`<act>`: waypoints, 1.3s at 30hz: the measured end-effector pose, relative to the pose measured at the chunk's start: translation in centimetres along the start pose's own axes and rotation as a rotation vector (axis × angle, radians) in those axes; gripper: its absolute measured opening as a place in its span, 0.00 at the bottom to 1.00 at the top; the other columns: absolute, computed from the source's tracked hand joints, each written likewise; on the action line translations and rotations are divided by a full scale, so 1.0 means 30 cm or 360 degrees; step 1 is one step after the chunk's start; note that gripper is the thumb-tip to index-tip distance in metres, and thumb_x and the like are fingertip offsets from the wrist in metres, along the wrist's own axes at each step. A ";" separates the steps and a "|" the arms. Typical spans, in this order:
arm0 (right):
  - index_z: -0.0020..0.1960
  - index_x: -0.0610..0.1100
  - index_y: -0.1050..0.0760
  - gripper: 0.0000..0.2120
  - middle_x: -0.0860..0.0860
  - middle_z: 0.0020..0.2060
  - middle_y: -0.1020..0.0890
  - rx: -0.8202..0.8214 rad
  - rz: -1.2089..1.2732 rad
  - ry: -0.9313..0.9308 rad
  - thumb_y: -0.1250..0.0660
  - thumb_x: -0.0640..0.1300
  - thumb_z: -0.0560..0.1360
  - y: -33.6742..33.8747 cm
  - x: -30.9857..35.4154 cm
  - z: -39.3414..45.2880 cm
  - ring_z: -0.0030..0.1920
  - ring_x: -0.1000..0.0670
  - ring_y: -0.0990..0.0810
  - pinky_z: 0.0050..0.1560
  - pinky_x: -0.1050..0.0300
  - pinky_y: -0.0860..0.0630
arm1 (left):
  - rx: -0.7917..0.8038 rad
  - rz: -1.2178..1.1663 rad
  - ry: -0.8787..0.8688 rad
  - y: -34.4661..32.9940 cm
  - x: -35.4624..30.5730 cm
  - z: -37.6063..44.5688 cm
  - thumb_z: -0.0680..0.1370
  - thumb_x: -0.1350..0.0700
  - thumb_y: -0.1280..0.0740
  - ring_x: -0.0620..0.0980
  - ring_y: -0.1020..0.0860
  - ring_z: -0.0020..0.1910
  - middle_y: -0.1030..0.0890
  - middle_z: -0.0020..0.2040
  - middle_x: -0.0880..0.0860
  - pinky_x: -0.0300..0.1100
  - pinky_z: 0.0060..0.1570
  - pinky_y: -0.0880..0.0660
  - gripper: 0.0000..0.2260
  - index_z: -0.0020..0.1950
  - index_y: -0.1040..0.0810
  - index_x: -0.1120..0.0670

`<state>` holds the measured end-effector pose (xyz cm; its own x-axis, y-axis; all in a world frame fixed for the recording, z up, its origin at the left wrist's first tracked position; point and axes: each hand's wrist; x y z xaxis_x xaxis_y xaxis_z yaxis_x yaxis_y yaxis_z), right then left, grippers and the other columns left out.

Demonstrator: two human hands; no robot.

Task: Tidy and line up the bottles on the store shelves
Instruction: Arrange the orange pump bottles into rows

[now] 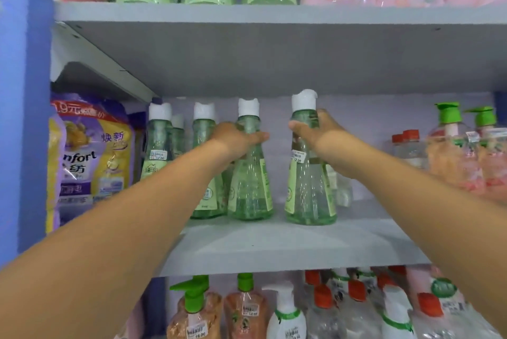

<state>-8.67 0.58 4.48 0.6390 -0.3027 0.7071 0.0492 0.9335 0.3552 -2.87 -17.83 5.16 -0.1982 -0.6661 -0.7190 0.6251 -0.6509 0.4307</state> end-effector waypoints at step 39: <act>0.55 0.54 0.17 0.16 0.56 0.49 0.13 0.0229 0.0306 0.0073 0.31 0.63 0.76 -0.034 -0.103 -0.008 0.53 0.51 0.15 0.60 0.49 0.21 | -0.0217 0.0118 -0.0097 0.004 0.037 -0.028 0.79 0.40 0.32 0.52 0.24 0.65 0.25 0.71 0.51 0.42 0.59 0.31 0.31 0.77 0.33 0.54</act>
<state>-10.53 0.61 1.78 0.6606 -0.1101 0.7426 -0.1842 0.9352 0.3025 -2.37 -18.34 3.95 -0.1905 -0.7343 -0.6516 0.7357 -0.5462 0.4005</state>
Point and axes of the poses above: each hand's wrist, its own z-axis towards the middle knuckle, its own y-axis out of the back of the hand, x = y × z
